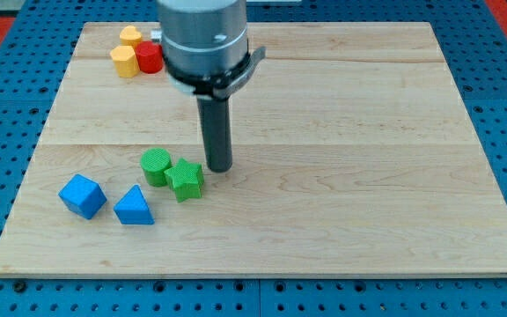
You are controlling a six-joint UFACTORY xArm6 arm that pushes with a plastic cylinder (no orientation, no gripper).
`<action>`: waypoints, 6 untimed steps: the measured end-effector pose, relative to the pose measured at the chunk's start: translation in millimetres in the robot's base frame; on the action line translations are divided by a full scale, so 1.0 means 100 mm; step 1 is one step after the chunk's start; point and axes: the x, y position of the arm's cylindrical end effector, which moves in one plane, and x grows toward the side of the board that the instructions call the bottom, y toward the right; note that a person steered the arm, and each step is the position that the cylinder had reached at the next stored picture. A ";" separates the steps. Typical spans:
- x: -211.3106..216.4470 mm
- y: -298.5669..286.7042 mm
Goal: Move green circle to the bottom left
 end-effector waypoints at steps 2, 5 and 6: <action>0.08 -0.26; -0.17 -1.12; -0.32 -0.81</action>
